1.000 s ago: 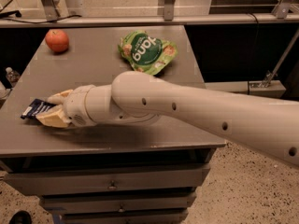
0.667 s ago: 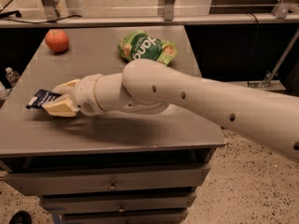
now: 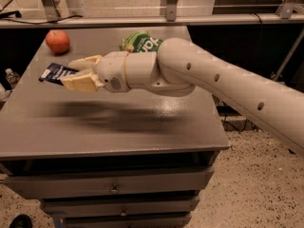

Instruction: Pick rxbar blueberry

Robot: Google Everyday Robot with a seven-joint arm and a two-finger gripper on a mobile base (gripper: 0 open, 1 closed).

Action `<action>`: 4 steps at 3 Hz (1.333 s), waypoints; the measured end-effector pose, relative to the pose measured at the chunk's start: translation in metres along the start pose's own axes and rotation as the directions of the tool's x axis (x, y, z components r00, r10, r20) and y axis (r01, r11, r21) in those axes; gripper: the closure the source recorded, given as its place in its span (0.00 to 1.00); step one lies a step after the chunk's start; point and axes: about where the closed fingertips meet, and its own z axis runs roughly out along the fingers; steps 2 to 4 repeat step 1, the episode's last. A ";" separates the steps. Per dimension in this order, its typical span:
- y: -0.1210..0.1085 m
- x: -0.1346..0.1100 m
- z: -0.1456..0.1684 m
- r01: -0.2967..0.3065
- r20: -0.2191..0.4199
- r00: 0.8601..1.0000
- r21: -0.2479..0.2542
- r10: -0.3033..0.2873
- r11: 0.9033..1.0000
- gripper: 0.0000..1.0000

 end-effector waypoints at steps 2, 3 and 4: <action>0.000 -0.001 -0.001 0.000 0.002 1.000 0.000 0.000 1.000 1.00; 0.000 -0.001 -0.001 0.000 0.002 1.000 0.000 0.000 1.000 1.00; 0.000 -0.001 -0.001 0.000 0.002 1.000 0.000 0.000 1.000 1.00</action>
Offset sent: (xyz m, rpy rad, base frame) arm 0.0000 0.0000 0.0000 0.0000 0.0000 0.0000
